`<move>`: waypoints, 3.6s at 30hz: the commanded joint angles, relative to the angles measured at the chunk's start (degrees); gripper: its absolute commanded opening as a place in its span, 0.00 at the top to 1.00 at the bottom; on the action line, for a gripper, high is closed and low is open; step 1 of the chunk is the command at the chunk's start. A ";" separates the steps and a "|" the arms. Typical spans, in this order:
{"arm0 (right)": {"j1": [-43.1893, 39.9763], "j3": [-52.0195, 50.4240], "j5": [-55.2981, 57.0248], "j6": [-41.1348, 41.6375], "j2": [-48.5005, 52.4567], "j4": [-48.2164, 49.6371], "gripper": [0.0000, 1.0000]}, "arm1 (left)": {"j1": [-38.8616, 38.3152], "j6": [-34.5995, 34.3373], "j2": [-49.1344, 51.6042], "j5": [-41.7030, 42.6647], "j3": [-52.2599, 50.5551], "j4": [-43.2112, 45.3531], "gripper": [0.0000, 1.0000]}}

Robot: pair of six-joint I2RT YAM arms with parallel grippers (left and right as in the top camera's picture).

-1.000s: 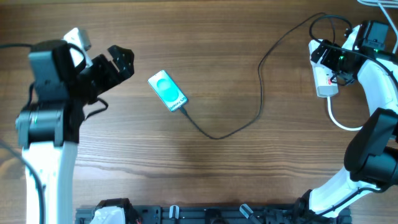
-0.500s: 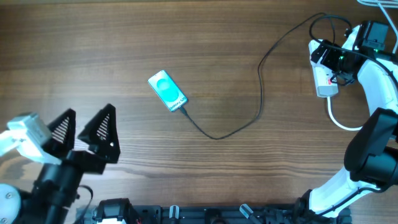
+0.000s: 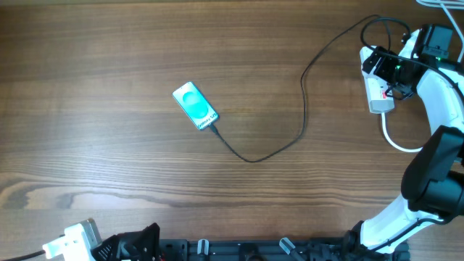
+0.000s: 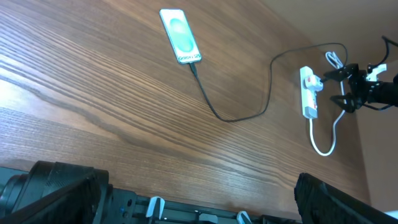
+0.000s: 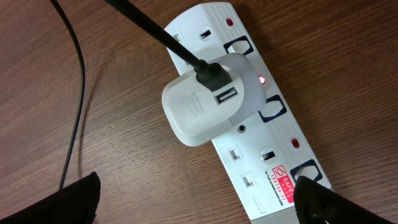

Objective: Plug charger to phone and switch on socket

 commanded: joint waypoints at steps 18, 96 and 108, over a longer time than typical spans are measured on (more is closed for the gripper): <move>0.17 0.11 -0.72 -0.92 -0.11 0.13 0.00 | 0.20 -4.70 -20.24 6.45 -32.26 18.84 0.00; 0.17 0.11 -0.72 -0.94 -0.11 0.13 0.00 | 0.85 -2.71 -20.37 -14.69 -76.28 92.17 0.00; 0.17 0.11 -0.72 -0.94 -0.11 0.13 0.00 | 0.85 -2.71 -20.37 -14.69 -76.28 92.17 0.00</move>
